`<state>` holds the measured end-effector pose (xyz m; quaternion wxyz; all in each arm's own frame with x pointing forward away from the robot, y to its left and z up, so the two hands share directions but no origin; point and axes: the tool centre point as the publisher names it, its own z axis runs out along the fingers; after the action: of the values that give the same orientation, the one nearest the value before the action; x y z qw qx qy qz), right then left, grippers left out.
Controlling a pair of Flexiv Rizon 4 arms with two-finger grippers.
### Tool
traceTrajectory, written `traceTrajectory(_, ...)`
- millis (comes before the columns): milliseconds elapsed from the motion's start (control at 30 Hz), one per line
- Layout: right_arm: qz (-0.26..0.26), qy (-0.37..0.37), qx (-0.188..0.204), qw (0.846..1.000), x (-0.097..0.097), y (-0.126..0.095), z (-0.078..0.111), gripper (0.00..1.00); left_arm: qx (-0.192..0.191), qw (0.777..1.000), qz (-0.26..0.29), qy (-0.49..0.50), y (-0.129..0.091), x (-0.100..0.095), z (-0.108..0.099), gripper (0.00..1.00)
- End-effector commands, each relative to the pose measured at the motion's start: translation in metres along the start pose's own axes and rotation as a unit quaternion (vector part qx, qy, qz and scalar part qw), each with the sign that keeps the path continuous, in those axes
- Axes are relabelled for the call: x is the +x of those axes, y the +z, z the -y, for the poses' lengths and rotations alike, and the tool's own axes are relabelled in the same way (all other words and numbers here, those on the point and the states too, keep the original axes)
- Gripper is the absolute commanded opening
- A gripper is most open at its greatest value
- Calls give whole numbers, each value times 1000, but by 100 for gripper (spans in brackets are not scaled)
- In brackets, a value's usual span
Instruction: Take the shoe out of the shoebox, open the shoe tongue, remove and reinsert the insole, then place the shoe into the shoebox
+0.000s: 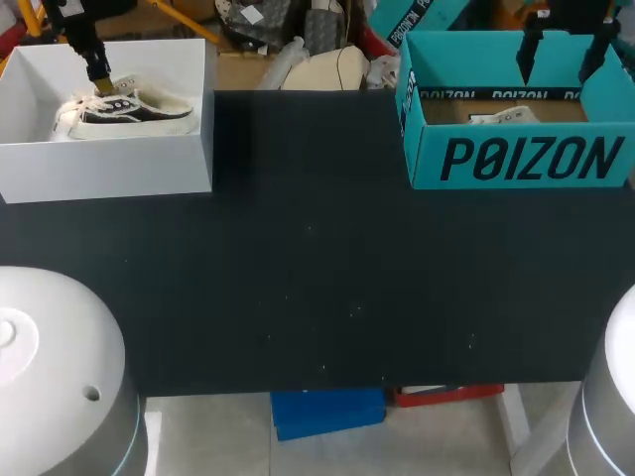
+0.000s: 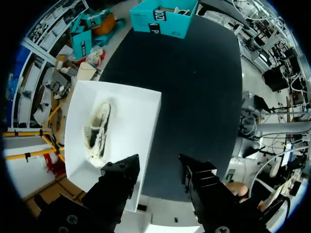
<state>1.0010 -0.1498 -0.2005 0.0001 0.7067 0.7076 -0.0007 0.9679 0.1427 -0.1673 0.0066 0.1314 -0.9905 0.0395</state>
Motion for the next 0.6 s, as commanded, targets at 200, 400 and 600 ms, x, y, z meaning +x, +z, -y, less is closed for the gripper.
traceTrajectory(200, 0, 0, 0, 1000, 0, 0, 0, 100, 57, 891, -28, 450, 0, -7, -3, 100)
traceTrajectory(400, 0, 0, 0, 1000, 0, 0, 0, 100, 57, 891, -28, 450, 0, -7, -3, 100)
traceTrajectory(600, 0, 0, 0, 1000, 0, 0, 0, 100, 29, 907, -16, 419, 6, -28, -9, 100)
